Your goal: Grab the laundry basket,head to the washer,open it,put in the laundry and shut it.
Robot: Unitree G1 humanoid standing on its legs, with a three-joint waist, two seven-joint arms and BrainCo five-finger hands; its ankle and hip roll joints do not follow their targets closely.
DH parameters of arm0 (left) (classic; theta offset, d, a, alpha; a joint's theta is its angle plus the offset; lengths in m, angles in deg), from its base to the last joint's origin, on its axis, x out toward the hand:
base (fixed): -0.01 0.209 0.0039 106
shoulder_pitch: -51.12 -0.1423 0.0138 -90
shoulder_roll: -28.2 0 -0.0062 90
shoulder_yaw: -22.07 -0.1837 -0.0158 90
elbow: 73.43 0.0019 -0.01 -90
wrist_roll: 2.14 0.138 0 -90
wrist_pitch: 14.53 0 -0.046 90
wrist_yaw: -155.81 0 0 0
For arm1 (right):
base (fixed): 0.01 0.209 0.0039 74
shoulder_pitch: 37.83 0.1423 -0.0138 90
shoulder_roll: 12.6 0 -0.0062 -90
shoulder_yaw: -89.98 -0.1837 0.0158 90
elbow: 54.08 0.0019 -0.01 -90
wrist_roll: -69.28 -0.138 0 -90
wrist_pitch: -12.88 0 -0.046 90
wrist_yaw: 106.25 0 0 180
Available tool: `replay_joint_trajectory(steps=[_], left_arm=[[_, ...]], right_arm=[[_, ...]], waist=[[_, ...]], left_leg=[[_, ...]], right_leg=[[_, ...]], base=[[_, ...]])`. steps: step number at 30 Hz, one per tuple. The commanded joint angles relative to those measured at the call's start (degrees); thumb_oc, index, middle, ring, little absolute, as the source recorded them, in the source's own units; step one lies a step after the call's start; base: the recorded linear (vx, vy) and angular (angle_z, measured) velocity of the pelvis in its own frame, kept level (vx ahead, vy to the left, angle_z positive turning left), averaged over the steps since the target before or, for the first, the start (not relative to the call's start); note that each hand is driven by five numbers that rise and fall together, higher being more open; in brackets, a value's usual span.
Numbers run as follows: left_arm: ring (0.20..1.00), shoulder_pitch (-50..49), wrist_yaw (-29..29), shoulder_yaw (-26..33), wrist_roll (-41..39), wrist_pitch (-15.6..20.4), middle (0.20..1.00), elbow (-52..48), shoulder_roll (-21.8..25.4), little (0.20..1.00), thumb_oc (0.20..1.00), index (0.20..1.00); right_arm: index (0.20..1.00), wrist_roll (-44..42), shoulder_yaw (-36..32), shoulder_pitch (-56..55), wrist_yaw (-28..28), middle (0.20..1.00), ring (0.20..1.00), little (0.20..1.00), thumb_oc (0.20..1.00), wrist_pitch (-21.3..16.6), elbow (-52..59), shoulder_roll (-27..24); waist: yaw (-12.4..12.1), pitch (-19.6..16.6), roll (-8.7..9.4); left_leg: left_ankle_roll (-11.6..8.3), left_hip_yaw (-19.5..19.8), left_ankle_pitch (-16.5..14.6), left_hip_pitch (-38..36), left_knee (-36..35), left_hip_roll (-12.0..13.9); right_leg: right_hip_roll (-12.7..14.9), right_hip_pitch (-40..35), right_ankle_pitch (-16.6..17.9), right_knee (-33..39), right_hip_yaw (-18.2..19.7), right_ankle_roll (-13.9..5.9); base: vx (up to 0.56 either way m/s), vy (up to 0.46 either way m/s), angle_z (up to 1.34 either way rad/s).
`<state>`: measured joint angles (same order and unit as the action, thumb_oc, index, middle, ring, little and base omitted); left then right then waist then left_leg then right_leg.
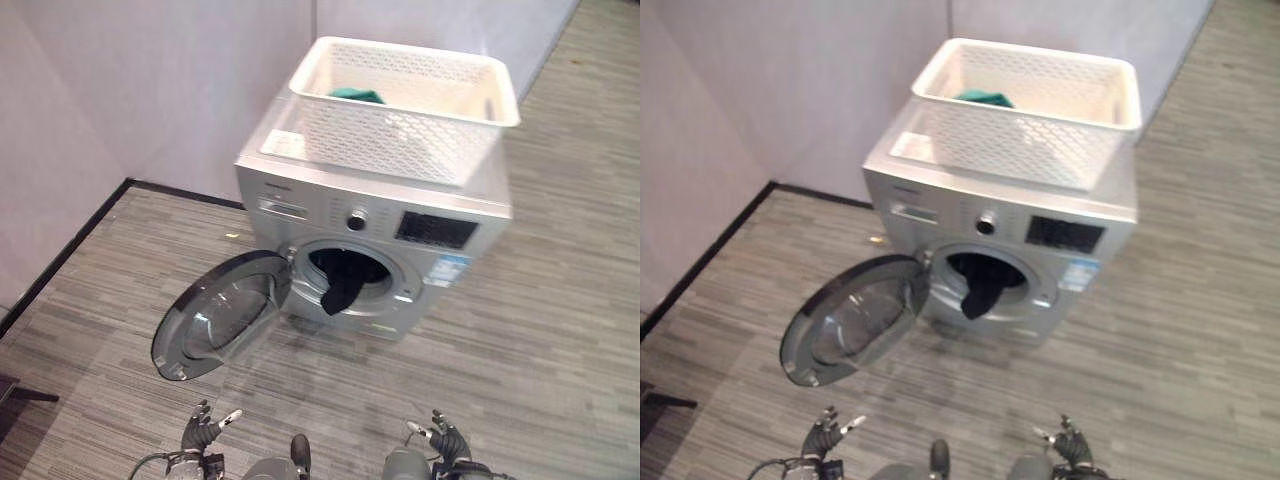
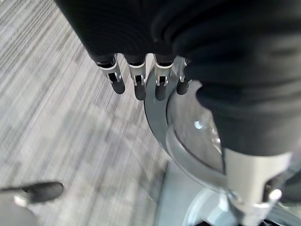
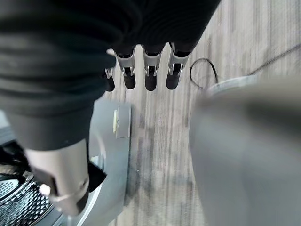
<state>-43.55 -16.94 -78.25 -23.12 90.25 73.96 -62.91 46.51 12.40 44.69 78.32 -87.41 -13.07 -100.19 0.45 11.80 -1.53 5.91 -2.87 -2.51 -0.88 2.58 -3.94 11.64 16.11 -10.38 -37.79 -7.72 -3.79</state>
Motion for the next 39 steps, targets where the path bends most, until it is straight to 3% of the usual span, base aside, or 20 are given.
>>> replay_joint_trajectory(steps=[1,3,4,6,9,17,18,25,32,39], left_arm=[[1.0,-1.5,-0.2,-0.1,1.3,1.9,1.0,-2.2,0.7,1.0,1.0,1.0],[1.0,-1.2,0.1,-0.2,1.8,2.1,1.0,-1.9,0.5,1.0,1.0,1.0],[1.0,-0.6,0.2,-1.2,2.5,2.3,1.0,-2.1,0.4,1.0,1.0,1.0],[1.0,-0.6,-0.1,-2.0,2.9,2.4,1.0,-2.9,0.5,1.0,1.0,1.0],[1.0,-1.0,-0.5,-3.9,3.5,2.6,1.0,-5.9,0.8,1.0,1.0,1.0],[1.0,-0.2,0.0,-5.0,2.3,2.8,1.0,-7.2,1.7,1.0,1.0,1.0],[1.0,0.2,0.8,-6.0,0.8,3.2,1.0,-8.5,1.3,1.0,1.0,1.0],[1.0,0.8,1.2,-7.7,-1.9,4.0,1.0,-9.3,-0.1,1.0,1.0,1.0],[1.0,1.3,1.3,-10.5,-5.6,4.7,1.0,-14.5,-1.0,1.0,1.0,1.0],[1.0,3.3,1.2,-13.4,-7.8,5.4,1.0,-21.1,-0.8,1.0,1.0,1.0]], right_arm=[[1.0,-0.4,-0.8,1.0,1.0,1.0,1.0,1.0,1.0,-0.5,-3.4,-1.4],[1.0,0.1,-1.0,1.6,1.3,1.0,1.0,1.0,1.0,-0.4,-5.0,-1.1],[1.0,0.7,-1.5,2.5,1.9,1.0,1.0,1.0,1.0,-0.1,-7.3,-0.6],[1.0,1.7,-1.7,2.4,2.2,1.0,1.0,1.0,1.0,0.3,-8.6,-0.5],[1.0,4.1,-2.4,4.9,4.0,1.0,1.0,1.0,1.0,1.2,-14.8,-0.2],[1.0,4.7,-3.3,11.8,7.0,1.0,1.0,1.0,1.0,2.9,-24.5,-0.2],[1.0,3.9,-3.6,13.6,9.5,1.0,1.0,1.0,1.0,2.9,-25.9,-0.2],[1.0,-1.4,-3.1,16.2,9.6,1.0,1.0,1.0,1.0,1.8,-24.7,0.6],[1.0,-2.5,-1.5,24.6,12.4,1.0,1.0,1.0,1.0,1.3,-25.0,-0.2],[1.0,-1.4,-2.0,35.8,15.3,1.0,1.0,1.0,1.0,2.2,-29.4,-5.6]], waist=[[0.7,0.0,1.22],[1.1,0.0,1.21],[1.6,0.1,1.0],[1.8,0.2,1.11],[1.5,-0.5,0.93],[0.5,1.2,-1.47],[0.4,2.8,-2.89],[0.6,4.6,-4.53],[-0.5,7.0,-7.67],[-1.9,9.8,-12.3]], left_leg=[[-2.68,4.9,-2.0,3.1,2.1,0.7],[-2.96,5.7,-2.1,2.6,1.3,0.5],[-3.47,7.3,-2.1,2.0,0.2,-0.3],[-3.85,8.4,-2.1,1.7,-0.1,-1.1],[-4.36,10.6,-2.5,3.9,-0.2,-2.7],[-5.24,10.9,-1.1,10.9,0.0,-1.4],[-5.58,10.8,-0.6,13.1,0.1,-1.0],[-5.84,9.7,0.3,15.1,-1.0,-0.3],[-6.23,7.5,1.2,19.0,-2.1,-0.3],[-6.82,6.8,2.1,23.9,-1.2,-1.4]], right_leg=[[-3.9,-4.3,9.1,21.4,3.4,-2.63],[-4.2,-3.2,10.7,25.7,5.5,-3.52],[-3.7,-1.4,13.1,30.7,8.0,-4.51],[-3.2,-2.4,13.8,32.7,8.2,-4.68],[-0.6,-4.9,16.0,37.1,5.3,-5.24],[-0.7,0.7,15.3,35.2,3.7,-4.33],[-1.1,3.2,14.8,34.2,4.2,-3.83],[-1.8,5.6,15.1,34.7,5.4,-3.41],[-1.8,9.7,16.8,37.0,6.8,-3.57],[-1.3,15.2,16.6,35.0,7.4,-3.42]], base=[[0.25,-0.096,0.77],[0.19,-0.053,0.84],[0.13,-0.036,0.94],[0.16,-0.032,0.77],[0.09,-0.077,0.95],[-0.03,-0.068,0.31],[-0.05,-0.028,-0.11],[-0.01,-0.02,-0.17],[-0.01,0.015,-0.17],[-0.03,0.006,0.09]])
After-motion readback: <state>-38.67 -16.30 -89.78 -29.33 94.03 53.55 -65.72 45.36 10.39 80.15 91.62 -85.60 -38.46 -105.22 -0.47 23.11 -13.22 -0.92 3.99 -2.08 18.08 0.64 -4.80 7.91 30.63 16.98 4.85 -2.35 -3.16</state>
